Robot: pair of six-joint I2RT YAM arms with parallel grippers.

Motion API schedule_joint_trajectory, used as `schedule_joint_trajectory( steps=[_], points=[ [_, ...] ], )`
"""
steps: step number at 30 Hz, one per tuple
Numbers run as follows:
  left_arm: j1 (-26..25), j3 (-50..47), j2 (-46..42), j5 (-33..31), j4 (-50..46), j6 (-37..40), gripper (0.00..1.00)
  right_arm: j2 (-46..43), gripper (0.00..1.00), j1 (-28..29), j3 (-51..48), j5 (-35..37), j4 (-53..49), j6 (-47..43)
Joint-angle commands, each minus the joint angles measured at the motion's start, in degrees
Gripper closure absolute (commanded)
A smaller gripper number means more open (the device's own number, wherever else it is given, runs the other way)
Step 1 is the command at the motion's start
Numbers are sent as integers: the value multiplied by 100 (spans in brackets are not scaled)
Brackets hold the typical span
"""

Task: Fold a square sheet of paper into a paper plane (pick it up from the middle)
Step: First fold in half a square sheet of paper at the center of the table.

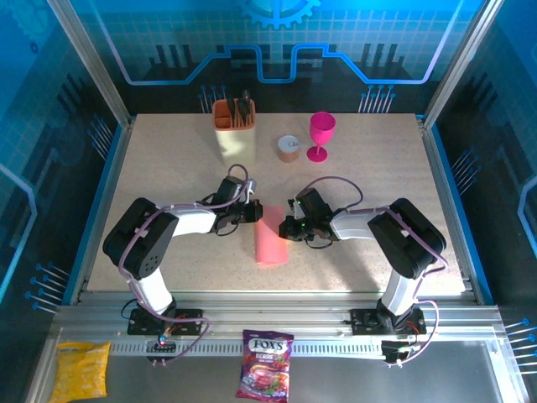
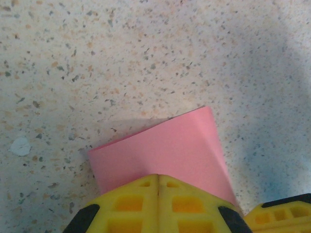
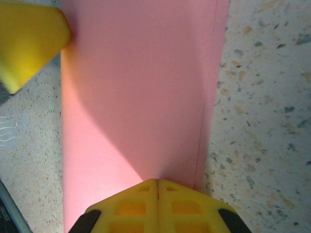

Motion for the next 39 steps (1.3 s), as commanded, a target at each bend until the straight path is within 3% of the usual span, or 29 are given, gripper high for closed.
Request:
schedule_joint_trajectory(
  steps=[1,11,23,39],
  points=[
    [66,87,186,124,80,194,98,332,100,79,-103,190,-527,-66],
    [82,-115,329,55,177,262,100,271,100,80,17,170,-643,-105],
    [79,-172,461,2,174,341,100,-612,100,-26,1122,48,-1520,-535],
    [77,-191,484,24,148,385,100,10,100,970,1554,-6,-1204,-320]
  ],
)
